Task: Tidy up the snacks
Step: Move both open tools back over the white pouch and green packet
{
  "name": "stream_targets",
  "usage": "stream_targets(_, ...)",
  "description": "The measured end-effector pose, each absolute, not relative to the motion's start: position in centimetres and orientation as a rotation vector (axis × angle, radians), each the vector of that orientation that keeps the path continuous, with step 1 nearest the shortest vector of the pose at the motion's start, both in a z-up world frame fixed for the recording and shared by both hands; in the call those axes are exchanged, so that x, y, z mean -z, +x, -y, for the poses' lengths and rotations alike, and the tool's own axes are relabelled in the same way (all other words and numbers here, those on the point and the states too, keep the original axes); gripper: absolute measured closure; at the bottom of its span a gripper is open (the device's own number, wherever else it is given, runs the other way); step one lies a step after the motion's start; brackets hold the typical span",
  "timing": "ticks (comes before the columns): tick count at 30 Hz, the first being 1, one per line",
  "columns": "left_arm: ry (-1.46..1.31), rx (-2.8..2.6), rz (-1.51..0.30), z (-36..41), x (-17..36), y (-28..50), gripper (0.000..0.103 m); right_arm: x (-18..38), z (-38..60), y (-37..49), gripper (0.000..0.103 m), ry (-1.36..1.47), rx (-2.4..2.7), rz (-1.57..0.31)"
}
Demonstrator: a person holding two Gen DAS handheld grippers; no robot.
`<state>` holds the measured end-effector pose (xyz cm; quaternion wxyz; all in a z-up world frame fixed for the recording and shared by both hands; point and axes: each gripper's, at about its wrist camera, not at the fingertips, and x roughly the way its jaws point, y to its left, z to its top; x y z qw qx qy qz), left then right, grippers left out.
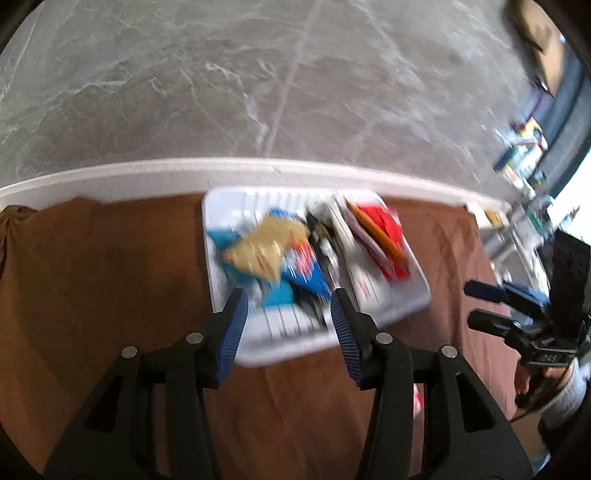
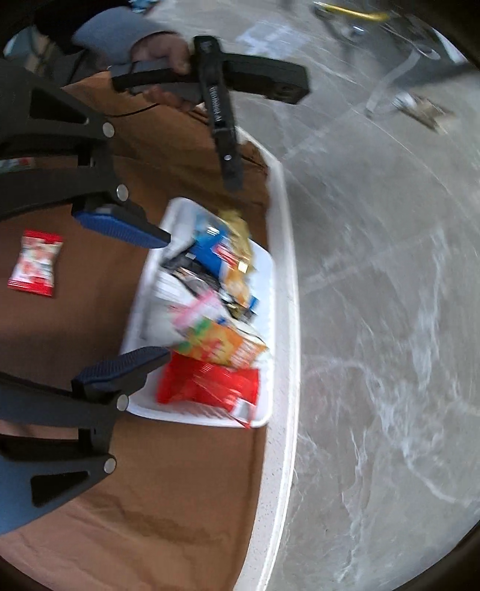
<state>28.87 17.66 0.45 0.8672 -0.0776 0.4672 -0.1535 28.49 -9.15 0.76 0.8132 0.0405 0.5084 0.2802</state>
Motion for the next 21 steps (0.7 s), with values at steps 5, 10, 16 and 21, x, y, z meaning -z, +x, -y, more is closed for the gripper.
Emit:
stream_targets(5, -0.067, 0.408, -1.044, -15.8, 0.4, 22.4, 0.058, 0.1, 7.6, 24.7, 0.043, -0.018, -0.663, -1.113)
stream_targets(10, 0.019, 0.497, -1.137, -14.0, 2.4, 16.0, 0.058, 1.2, 6.5, 21.7, 0.042, -0.141, -0.727, -1.143)
stream_targets(16, 0.063, 0.508, -1.194, -13.3, 4.2, 10.3, 0.058, 2.1, 6.4, 19.4, 0.042, -0.219, -0.748, -1.169)
stream_targets(21, 0.032, 0.459, -1.212, -14.6, 5.0, 8.8, 0.057, 2.2, 6.2, 17.9, 0.041, -0.206, -0.772, -1.181)
